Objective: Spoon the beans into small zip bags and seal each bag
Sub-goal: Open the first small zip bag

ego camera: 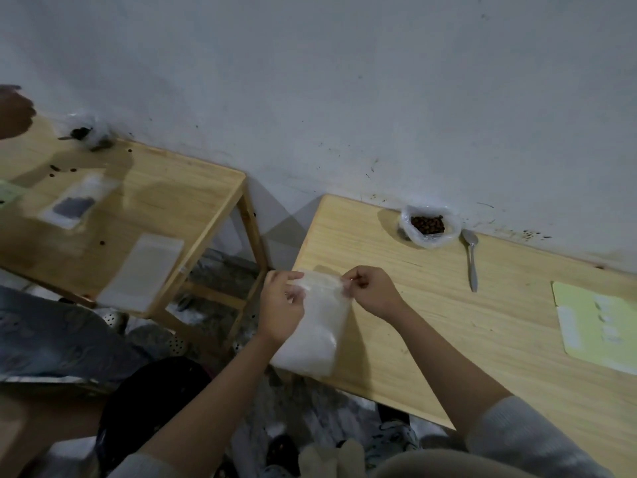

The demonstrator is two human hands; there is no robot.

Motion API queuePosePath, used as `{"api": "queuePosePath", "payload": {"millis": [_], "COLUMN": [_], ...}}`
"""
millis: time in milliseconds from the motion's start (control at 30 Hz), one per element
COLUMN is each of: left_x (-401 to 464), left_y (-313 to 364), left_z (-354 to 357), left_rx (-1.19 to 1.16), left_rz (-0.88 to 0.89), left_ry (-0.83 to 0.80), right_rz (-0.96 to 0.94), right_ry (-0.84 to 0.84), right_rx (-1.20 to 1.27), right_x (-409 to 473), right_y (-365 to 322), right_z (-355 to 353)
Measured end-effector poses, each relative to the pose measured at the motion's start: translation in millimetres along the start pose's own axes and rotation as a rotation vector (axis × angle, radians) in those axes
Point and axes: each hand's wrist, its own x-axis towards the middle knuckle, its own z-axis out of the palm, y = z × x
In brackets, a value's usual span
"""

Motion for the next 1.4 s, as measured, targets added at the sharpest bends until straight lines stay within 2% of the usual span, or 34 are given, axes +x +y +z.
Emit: {"api": "queuePosePath", "payload": {"millis": [167, 267, 367, 567, 833, 1133, 1233, 1400], "left_x": [7, 8, 6, -4, -3, 2, 3, 4], "left_y": [35, 56, 77, 128, 148, 153, 154, 156], "left_z": [1, 10, 24, 59, 92, 106, 107, 110], "left_rx": [-0.108, -0.084, -0.067, -0.307, -0.268, -0.285, -0.313, -0.228], "left_rz": [0.094, 0.195, 0.243, 0.127, 0.049, -0.156, -0.178, -0.142], "left_ry": [-0.088, -0.053, 0.036, -0.034, 0.028, 0.009, -0.026, -0.101], "right_rz": [-0.061, -0.044, -0.053, -0.065, -0.075, 0.072, 0.088, 0.088], "right_ry": [-0.114, -0.074, 0.035, 0.169, 0.192, 0.239, 0.235, 0.292], "right_rx": [0.070, 0.173, 0.268, 0.372, 0.404, 0.469, 0.432, 0.363], "right_x": [-6, -16, -29, -47, -60, -67, -68, -69], "right_y": [-22, -32, -35, -25, -7, -6, -8, -5], "right_z": [-38, -62, -82, -100, -112, -122, -130, -141]}}
